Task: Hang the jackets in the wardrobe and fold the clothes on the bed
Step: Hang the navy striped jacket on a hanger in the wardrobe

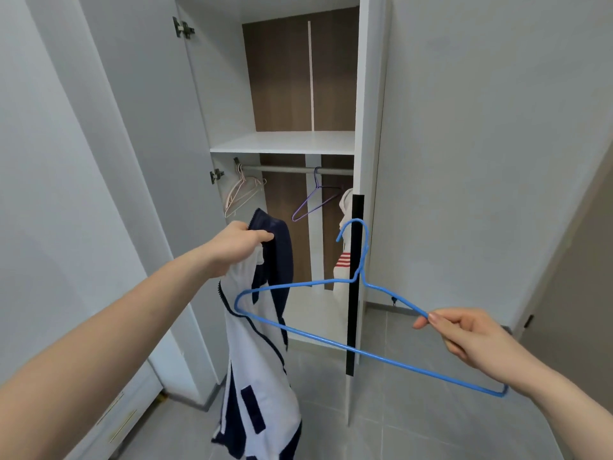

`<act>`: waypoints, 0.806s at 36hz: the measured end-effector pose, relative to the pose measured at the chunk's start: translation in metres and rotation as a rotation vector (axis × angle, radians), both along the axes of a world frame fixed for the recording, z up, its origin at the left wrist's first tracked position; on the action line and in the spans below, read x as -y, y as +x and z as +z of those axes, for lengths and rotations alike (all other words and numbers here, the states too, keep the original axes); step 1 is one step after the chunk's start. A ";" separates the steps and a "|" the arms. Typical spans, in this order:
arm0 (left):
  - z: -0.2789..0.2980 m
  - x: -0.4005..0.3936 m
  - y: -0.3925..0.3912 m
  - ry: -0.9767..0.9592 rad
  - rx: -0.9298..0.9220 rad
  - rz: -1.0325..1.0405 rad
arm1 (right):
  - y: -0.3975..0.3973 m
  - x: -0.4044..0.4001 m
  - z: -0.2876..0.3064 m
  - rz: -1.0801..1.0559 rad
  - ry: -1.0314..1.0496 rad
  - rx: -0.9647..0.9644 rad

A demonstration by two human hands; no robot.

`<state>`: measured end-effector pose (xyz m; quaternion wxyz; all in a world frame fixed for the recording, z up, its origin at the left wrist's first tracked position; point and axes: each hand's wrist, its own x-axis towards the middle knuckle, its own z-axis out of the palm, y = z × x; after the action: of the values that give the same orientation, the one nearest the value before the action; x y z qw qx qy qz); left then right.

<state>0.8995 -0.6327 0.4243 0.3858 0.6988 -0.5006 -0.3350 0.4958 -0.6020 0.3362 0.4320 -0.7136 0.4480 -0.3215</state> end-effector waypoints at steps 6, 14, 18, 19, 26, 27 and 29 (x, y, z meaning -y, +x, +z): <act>0.011 -0.002 0.016 -0.023 0.023 0.038 | -0.017 0.001 0.004 -0.045 -0.017 0.007; 0.011 -0.004 0.004 -0.040 0.006 -0.026 | -0.020 0.003 -0.006 -0.050 -0.001 -0.011; 0.017 -0.002 -0.015 -0.100 0.014 -0.089 | -0.011 0.002 -0.013 -0.001 0.043 0.010; 0.020 -0.002 -0.021 -0.119 0.013 -0.106 | -0.009 0.002 -0.015 0.013 0.056 0.020; 0.058 -0.010 -0.060 -0.299 -0.030 -0.198 | 0.004 0.007 -0.036 0.027 -0.026 -0.109; 0.063 -0.013 -0.066 -0.312 -0.031 -0.226 | 0.009 0.008 -0.039 0.009 -0.018 -0.088; 0.071 -0.021 -0.078 -0.331 -0.012 -0.282 | 0.020 0.010 -0.046 -0.039 -0.017 -0.034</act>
<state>0.8217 -0.6113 0.4955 0.4476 0.5469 -0.6393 -0.3031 0.5154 -0.6119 0.2903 0.4119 -0.7138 0.4663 -0.3215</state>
